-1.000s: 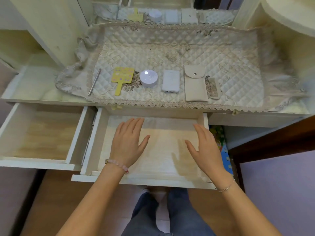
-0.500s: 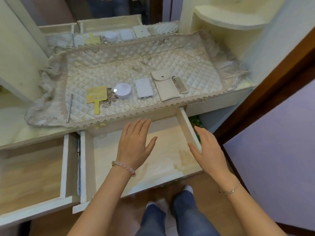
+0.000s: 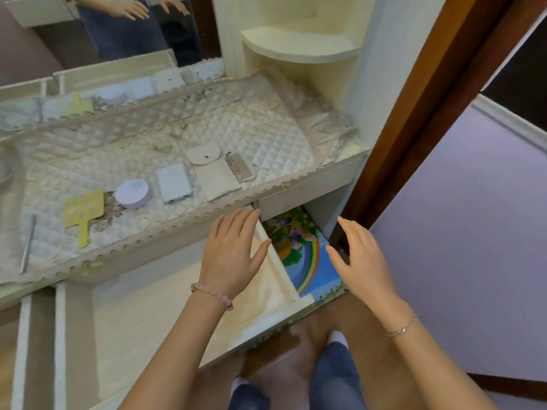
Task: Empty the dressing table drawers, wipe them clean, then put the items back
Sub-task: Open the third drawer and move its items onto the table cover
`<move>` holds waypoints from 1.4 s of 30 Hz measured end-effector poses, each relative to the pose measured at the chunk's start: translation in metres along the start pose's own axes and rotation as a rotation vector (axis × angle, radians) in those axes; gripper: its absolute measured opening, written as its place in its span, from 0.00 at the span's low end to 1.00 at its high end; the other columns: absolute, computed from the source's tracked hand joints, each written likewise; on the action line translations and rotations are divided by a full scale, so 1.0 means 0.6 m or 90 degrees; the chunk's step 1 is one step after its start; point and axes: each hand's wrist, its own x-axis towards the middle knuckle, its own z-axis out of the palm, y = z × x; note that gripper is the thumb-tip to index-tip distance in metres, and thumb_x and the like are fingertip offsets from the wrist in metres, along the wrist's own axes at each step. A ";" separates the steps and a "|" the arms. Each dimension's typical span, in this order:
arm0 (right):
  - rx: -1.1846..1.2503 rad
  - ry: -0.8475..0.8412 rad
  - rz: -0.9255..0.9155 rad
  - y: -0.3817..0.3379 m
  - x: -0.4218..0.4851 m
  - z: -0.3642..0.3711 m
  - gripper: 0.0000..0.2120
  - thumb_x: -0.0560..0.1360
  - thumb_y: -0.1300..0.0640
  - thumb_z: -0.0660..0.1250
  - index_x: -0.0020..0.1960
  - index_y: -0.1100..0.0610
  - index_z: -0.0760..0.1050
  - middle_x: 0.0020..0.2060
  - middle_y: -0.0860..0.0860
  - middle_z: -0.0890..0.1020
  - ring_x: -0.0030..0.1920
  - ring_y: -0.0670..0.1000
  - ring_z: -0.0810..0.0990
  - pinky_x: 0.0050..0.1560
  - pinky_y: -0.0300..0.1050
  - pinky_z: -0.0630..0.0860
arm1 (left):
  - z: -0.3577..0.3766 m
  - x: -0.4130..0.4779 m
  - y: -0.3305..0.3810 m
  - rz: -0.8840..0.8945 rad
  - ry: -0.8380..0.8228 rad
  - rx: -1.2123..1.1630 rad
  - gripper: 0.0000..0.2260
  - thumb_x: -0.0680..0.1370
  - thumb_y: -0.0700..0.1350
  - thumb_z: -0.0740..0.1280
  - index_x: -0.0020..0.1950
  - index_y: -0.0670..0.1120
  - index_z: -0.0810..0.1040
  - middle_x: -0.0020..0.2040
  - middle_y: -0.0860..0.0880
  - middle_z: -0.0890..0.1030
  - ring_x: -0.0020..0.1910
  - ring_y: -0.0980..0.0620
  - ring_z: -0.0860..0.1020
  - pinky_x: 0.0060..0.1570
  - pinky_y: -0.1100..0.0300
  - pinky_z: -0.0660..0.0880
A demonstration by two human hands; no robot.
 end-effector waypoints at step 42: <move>0.477 -0.244 0.318 0.235 0.365 0.096 0.23 0.79 0.55 0.61 0.72 0.55 0.62 0.68 0.53 0.69 0.68 0.50 0.68 0.61 0.40 0.66 | 0.223 0.303 0.003 -0.141 -0.130 -0.033 0.26 0.76 0.56 0.55 0.66 0.41 0.73 0.64 0.42 0.75 0.64 0.42 0.73 0.64 0.47 0.68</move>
